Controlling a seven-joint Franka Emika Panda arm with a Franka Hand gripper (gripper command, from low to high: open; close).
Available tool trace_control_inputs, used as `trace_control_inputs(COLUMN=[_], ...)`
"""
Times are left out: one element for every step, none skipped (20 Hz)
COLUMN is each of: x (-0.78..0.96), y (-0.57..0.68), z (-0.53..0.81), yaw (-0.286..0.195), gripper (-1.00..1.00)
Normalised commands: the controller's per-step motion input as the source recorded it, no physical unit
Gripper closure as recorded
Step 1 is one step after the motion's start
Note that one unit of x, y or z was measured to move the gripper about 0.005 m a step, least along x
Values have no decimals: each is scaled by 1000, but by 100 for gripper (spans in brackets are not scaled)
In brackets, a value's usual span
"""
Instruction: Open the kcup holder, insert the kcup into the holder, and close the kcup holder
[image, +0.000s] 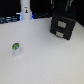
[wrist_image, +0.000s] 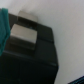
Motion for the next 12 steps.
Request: trace_control_inputs(x=[-313,-297,-306,-249,-228,-205,-201,-206,-209,-210,-206,-169], y=[603,593,541,549,529,516,497,484,478,467,450,396], z=[-175,-232,-277,-310,-331,-346,-356,-361,-364,-368,-375,-407], yaw=[-198,-198,-198,-196,-189,-179,-171,-167,-163,-160,-159,-135], gripper=[-100,-100,-100,-100,-100,-100,-100,-100,-100,-100,-100,-100])
